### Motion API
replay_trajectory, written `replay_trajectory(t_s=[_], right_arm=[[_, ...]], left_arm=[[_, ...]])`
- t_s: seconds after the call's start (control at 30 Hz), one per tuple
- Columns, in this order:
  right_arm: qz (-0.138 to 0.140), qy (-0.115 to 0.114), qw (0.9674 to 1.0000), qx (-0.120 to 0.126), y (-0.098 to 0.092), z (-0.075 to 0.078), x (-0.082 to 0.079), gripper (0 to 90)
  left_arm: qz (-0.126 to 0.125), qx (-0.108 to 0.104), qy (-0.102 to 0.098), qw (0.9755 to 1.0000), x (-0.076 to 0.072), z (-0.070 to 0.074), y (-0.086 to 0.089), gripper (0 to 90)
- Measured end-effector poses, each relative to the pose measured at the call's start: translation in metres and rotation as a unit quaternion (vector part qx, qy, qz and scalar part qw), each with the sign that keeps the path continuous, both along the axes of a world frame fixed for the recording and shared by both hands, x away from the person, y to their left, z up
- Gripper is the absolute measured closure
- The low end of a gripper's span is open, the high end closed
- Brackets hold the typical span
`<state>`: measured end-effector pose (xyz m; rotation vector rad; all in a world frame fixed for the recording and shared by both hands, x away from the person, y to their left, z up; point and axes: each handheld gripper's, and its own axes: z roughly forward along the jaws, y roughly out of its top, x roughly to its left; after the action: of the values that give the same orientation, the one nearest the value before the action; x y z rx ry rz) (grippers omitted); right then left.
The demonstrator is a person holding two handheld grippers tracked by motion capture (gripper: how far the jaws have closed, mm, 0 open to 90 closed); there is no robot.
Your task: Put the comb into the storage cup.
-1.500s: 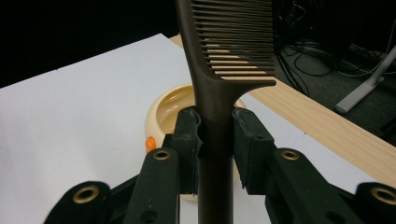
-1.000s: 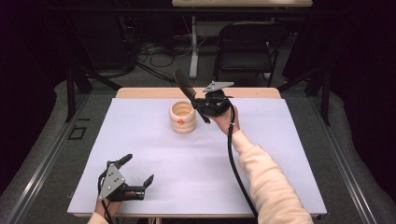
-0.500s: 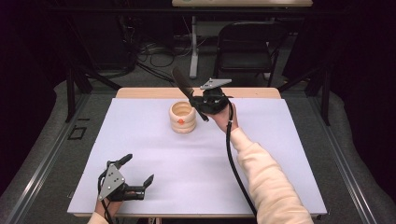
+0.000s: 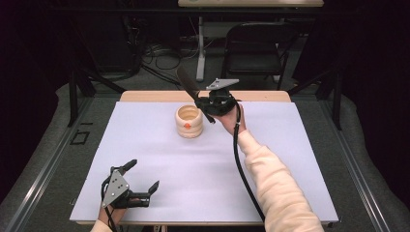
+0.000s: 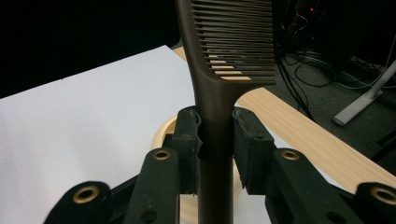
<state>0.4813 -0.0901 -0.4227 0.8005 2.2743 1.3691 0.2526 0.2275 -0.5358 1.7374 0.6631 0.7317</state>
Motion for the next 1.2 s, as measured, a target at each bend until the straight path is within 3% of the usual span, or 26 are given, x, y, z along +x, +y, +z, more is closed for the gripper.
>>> replay_trajectory(t_s=[1.2], right_arm=[[0.008, -0.013, 0.9998, 0.009, 0.023, 0.015, 0.008, 71.9]], left_arm=[[-0.001, -0.001, 0.0, 1.0, 0.0, 0.0, 0.001, 0.1]])
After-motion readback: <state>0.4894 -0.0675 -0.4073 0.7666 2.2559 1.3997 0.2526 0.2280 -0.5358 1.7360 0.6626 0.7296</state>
